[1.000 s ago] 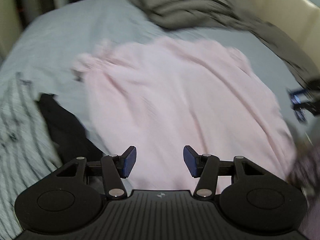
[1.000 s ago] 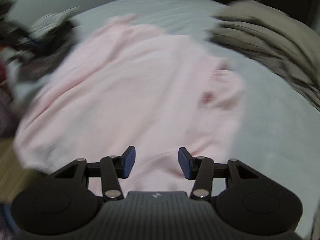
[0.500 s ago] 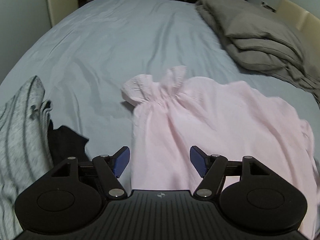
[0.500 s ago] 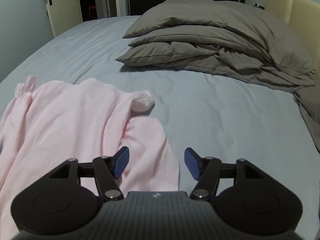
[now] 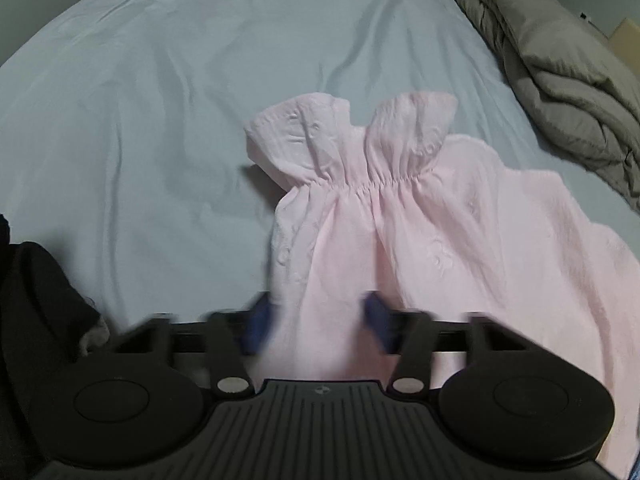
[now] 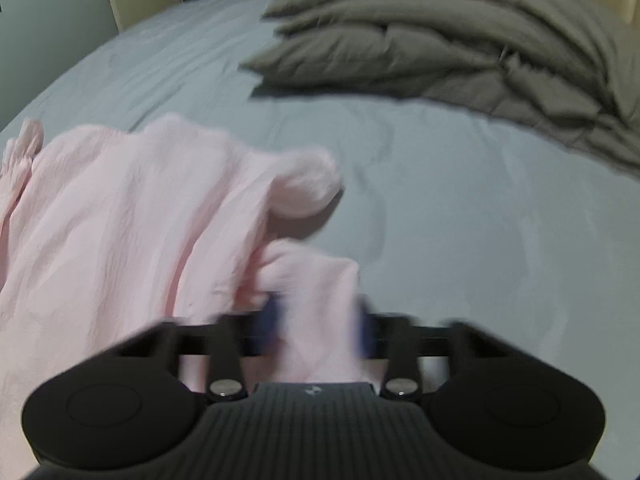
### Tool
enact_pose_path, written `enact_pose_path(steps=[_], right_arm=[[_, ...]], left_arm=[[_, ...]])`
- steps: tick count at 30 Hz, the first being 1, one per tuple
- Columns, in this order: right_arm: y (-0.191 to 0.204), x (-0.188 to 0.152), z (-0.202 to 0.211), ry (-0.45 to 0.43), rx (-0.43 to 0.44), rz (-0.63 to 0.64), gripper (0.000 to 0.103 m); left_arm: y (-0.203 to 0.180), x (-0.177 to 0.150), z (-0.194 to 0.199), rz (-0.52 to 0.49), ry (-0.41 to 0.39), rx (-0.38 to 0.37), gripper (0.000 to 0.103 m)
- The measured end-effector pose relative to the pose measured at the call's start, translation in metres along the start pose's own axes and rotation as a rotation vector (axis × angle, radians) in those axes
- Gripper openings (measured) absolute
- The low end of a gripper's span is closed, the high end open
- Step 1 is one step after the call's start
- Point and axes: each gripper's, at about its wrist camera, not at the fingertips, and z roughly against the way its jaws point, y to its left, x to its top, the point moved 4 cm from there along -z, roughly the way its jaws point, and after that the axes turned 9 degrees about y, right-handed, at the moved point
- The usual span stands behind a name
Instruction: Fold clothes
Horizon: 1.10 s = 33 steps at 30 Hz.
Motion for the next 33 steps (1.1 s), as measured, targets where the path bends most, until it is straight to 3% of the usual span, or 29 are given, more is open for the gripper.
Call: enact_pose_path(steps=[2,5,15,24,28,33], right_arm=[[0.002,-0.002,0.005,-0.005,-0.018,0.015,0.007],[-0.005,-0.003,0.025,-0.024,-0.056,-0.005,0.005],[-0.065,-0.026,0.117,-0.092,-0.279,-0.204,0.004],[-0.15,-0.107,0.179,-0.04,-0.476,-0.414,0.004],[-0.177,-0.147,0.19,-0.007,-0.505,-0.505,0.005],[-0.175,-0.173,0.186,0.02,-0.475,-0.537,0.012]], left_arm=[[-0.001,-0.002,0.008,-0.018,-0.02,0.011,0.007],[-0.002,-0.005,0.034,-0.037,-0.079,0.024,0.001],[0.03,-0.029,0.157,0.047,-0.296,0.065,0.001],[0.097,-0.068,0.244,0.137,-0.409,0.12,0.001],[0.134,-0.092,0.26,0.203,-0.405,0.166,0.001],[0.168,-0.112,0.255,0.293,-0.354,0.215,0.001]])
